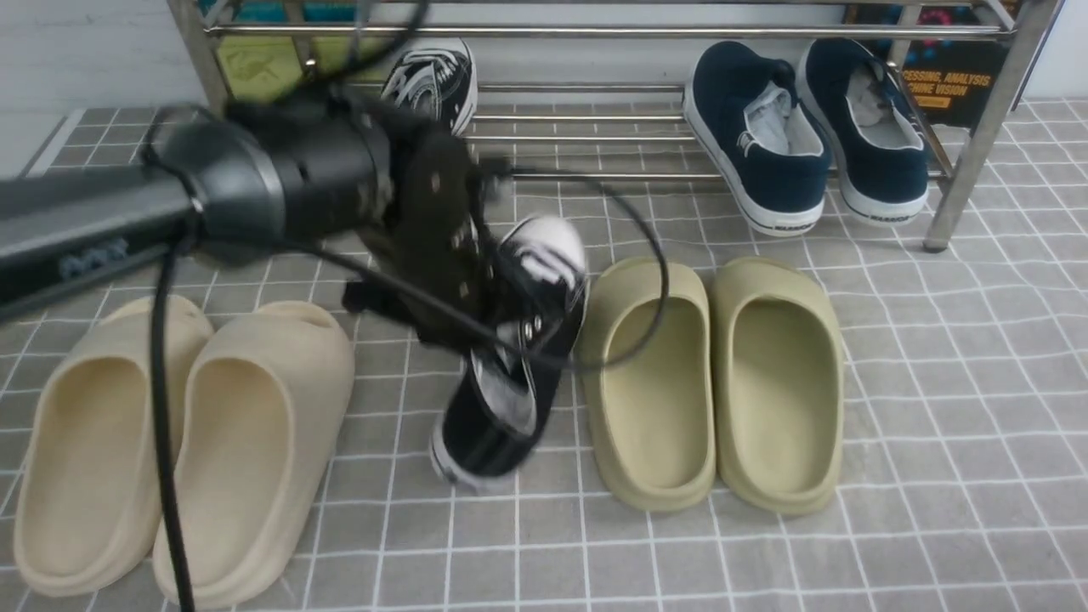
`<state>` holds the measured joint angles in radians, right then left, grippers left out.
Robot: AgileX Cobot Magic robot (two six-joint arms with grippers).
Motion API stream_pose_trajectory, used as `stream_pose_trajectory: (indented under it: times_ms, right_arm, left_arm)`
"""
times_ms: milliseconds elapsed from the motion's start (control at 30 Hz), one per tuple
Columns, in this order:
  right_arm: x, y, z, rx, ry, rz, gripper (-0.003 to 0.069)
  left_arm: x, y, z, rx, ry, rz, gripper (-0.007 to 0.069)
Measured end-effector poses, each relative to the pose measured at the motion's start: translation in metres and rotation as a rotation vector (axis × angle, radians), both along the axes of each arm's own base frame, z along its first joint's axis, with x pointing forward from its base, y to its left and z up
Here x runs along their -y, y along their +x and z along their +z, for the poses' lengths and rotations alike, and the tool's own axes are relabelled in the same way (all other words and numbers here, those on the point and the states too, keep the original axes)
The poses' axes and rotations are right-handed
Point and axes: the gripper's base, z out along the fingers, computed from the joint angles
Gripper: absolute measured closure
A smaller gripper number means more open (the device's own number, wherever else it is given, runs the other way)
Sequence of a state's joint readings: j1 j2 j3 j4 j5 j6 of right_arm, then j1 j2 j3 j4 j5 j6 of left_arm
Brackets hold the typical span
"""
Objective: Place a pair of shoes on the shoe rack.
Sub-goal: Use the left arm to put a shoe into the shoe rack
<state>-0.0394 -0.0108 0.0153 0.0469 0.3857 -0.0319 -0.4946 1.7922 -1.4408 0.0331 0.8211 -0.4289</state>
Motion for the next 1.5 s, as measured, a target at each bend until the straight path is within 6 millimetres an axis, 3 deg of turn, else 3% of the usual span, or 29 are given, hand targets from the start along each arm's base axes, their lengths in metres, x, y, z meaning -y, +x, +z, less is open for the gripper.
stream_pose_trajectory:
  times_ms: [133,167,200,233,433,667,967,1233,1333,1500]
  right_arm:
    - [0.000,0.000,0.000,0.000,0.000,0.000,0.0419]
    - [0.000,0.000,0.000,0.000,0.000,0.000,0.0419]
    - [0.000,0.000,0.000,0.000,0.000,0.000,0.0419]
    - [0.000,0.000,0.000,0.000,0.000,0.000,0.0419]
    - [0.000,0.000,0.000,0.000,0.000,0.000,0.0419]
    - [0.000,0.000,0.000,0.000,0.000,0.000,0.0419]
    - [0.000,0.000,0.000,0.000,0.000,0.000,0.0419]
    - [0.000,0.000,0.000,0.000,0.000,0.000,0.0419]
    - [0.000,0.000,0.000,0.000,0.000,0.000,0.0419]
    - [0.000,0.000,0.000,0.000,0.000,0.000,0.0419]
  left_arm:
    - [-0.010,0.021,0.030,0.052,-0.047,0.043,0.0638]
    - [-0.018,0.036,0.043,0.070,-0.060,0.055,0.0638]
    - [-0.018,0.037,0.044,0.071,-0.063,0.059,0.0638]
    - [-0.024,0.051,0.049,0.072,-0.073,0.062,0.0638]
    - [-0.020,0.100,0.042,0.056,-0.102,0.059,0.0638]
    - [-0.008,0.141,0.028,0.163,-0.108,0.053,0.0638]
    - [-0.004,0.162,0.010,0.251,-0.157,0.127,0.0638]
    - [-0.004,0.167,0.009,0.297,-0.160,0.129,0.0627]
    - [-0.005,0.168,0.010,0.317,-0.148,0.127,0.0570]
    - [-0.007,0.171,0.015,0.359,-0.134,0.127,0.0363]
